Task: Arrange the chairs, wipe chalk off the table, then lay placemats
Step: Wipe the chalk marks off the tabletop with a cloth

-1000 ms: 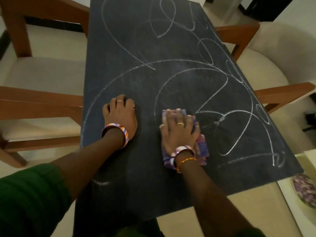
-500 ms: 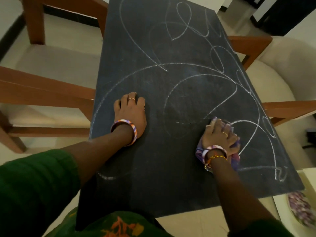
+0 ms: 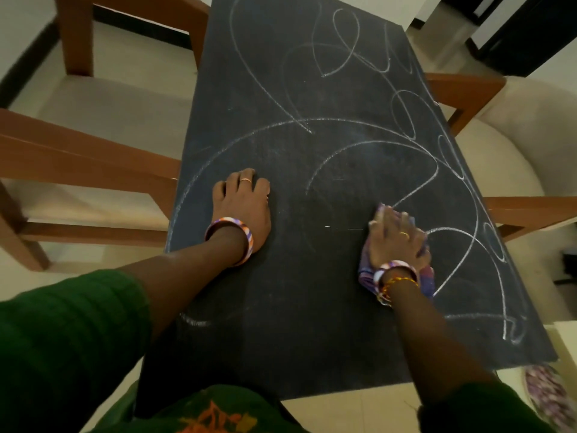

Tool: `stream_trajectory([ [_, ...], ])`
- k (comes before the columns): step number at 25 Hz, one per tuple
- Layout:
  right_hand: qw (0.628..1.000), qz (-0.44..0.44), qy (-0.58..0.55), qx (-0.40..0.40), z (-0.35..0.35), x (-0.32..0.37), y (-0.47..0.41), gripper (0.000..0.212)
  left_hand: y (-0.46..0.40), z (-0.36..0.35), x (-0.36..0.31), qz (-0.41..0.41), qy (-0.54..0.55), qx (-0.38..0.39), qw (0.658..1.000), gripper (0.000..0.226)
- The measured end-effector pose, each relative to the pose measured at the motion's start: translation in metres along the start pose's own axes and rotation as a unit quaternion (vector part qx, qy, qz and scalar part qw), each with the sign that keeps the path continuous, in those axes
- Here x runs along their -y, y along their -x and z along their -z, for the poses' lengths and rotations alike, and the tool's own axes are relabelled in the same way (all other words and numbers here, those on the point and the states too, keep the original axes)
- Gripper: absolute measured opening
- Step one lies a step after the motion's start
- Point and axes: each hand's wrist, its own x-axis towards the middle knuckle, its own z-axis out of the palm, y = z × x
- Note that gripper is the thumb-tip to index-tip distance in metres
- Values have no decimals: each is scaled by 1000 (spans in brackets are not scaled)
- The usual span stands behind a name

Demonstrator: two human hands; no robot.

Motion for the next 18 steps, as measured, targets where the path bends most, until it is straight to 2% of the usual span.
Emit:
stream_trajectory([
  [2,997,-82,-13,-2,6,-9,2,49,-1,-2,0,3,-6,-3,1000,36],
  [4,996,-88,-6,-10,-1,13,15,50,-2,-2,0,8,-9,-2,1000,38],
  [6,1000,19,17,-8,-18,49,36,51,-2,-1,-2,11,-9,2,1000,38],
  [9,976,211,56,21,-35,95,58,53,-2,0,-2,9,-11,4,1000,37],
  [11,972,227,54,25,-31,96,39,52,-2,1,-1,6,-2,3,1000,37],
  [13,987,155,40,7,-19,67,12,49,-1,2,1,5,10,6,1000,37],
  [15,999,32,14,-7,-4,23,-6,47,-1,1,2,1,12,3,1000,37],
  [18,993,-117,-25,-8,11,-18,5,48,-2,-1,0,1,4,1,1000,38],
])
